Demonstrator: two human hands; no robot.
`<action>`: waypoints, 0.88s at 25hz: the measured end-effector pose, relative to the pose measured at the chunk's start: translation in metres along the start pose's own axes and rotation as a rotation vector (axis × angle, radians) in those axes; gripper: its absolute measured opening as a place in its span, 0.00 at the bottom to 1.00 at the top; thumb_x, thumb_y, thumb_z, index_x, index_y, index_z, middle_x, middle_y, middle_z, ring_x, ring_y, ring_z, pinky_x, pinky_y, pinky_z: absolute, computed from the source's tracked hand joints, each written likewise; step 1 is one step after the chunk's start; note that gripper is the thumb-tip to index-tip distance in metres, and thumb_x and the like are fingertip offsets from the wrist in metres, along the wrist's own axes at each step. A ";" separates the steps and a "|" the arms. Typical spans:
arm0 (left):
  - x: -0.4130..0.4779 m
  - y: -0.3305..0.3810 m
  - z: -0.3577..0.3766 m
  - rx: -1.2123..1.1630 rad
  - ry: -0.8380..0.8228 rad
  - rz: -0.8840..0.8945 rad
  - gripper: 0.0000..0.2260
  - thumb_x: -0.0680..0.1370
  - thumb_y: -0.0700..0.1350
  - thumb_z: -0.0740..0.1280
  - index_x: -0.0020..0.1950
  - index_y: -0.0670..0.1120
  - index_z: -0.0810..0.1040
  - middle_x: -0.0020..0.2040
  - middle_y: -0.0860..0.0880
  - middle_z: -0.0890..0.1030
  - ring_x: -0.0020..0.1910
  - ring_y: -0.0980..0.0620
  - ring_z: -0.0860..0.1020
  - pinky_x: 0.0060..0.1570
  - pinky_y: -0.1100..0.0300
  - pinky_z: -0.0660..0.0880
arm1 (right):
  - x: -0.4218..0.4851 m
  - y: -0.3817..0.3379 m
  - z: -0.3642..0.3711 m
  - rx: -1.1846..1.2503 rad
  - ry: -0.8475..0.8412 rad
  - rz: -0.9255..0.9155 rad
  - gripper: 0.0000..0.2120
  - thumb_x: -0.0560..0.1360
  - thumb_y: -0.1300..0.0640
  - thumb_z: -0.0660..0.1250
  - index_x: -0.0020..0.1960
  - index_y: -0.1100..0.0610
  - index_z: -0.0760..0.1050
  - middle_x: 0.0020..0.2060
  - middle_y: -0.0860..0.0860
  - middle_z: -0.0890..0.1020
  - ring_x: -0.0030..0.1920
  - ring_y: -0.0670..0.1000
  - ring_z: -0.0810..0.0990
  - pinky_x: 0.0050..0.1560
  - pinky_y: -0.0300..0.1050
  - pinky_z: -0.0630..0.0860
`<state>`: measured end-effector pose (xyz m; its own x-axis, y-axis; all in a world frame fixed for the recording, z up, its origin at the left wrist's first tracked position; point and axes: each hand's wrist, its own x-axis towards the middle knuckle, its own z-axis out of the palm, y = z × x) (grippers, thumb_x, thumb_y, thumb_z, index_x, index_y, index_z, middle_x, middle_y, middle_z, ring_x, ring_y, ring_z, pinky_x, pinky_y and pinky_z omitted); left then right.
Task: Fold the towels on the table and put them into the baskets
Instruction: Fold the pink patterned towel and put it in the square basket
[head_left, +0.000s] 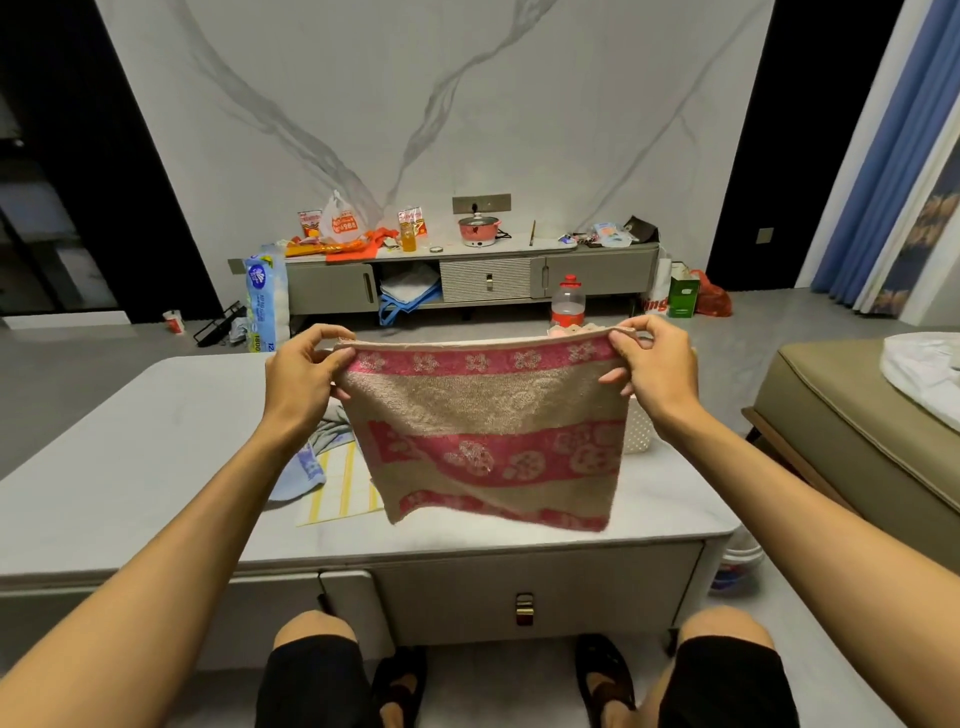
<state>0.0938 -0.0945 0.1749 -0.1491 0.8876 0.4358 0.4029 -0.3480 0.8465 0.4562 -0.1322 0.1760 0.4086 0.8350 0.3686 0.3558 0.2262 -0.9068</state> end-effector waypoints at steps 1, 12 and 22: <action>0.002 0.001 -0.002 -0.007 0.004 -0.001 0.05 0.79 0.37 0.67 0.52 0.45 0.80 0.44 0.43 0.82 0.36 0.48 0.79 0.26 0.61 0.78 | 0.001 -0.002 0.001 0.014 -0.005 0.001 0.02 0.79 0.58 0.66 0.48 0.55 0.77 0.41 0.53 0.84 0.28 0.51 0.84 0.20 0.39 0.72; 0.089 -0.158 0.078 0.013 -0.121 -0.435 0.05 0.79 0.31 0.62 0.50 0.38 0.76 0.42 0.43 0.76 0.33 0.50 0.78 0.30 0.65 0.80 | 0.088 0.154 0.135 -0.192 -0.129 0.312 0.04 0.79 0.59 0.64 0.49 0.58 0.77 0.45 0.57 0.84 0.46 0.57 0.83 0.49 0.54 0.79; 0.110 -0.255 0.113 0.087 -0.182 -0.453 0.06 0.74 0.34 0.67 0.48 0.44 0.78 0.42 0.46 0.79 0.45 0.48 0.78 0.50 0.51 0.78 | 0.116 0.240 0.183 -0.097 -0.250 0.414 0.07 0.76 0.53 0.65 0.41 0.55 0.75 0.40 0.52 0.79 0.45 0.55 0.79 0.51 0.53 0.76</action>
<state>0.0770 0.1260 -0.0274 -0.1695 0.9848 -0.0367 0.4089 0.1041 0.9066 0.4354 0.1112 -0.0363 0.3225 0.9423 -0.0895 0.2879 -0.1878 -0.9391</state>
